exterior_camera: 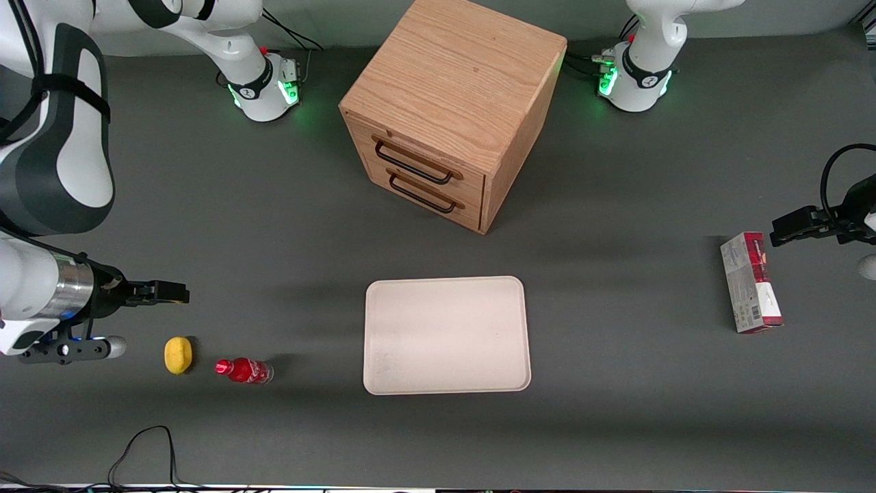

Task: Place coke bottle on tray
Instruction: 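Move the open right gripper down over the red Coca-Cola bottle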

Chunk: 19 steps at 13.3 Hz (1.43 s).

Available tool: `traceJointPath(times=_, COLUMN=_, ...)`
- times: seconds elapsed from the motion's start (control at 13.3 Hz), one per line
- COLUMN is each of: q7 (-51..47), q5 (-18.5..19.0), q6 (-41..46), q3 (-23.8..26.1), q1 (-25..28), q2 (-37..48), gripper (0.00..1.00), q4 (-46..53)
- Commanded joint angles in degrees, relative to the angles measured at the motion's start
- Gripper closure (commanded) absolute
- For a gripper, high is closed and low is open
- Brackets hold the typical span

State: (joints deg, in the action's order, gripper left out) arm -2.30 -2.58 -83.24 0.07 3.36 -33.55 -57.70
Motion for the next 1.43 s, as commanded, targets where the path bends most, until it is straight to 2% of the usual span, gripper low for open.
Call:
traceJointPath(times=0.0, q7=-1.1, q5=0.8, q6=-1.6, q3=0.5, q1=0.1, q2=-4.0, gripper=0.0, q4=2.8)
traceJointPath(times=0.68, q7=-1.5, q5=1.1, q6=-18.1, q3=0.4, q1=1.4, q2=-15.0, gripper=0.0, q4=2.3)
traceJointPath(times=0.83, q7=-1.7, q5=1.3, q6=-19.8, q3=0.1, q1=2.7, q2=-16.4, gripper=0.0, q4=2.4)
traceJointPath(times=1.36, q7=-1.7, q5=1.8, q6=-24.5, q3=-0.1, q1=2.4, q2=-18.4, gripper=0.01, q4=2.5)
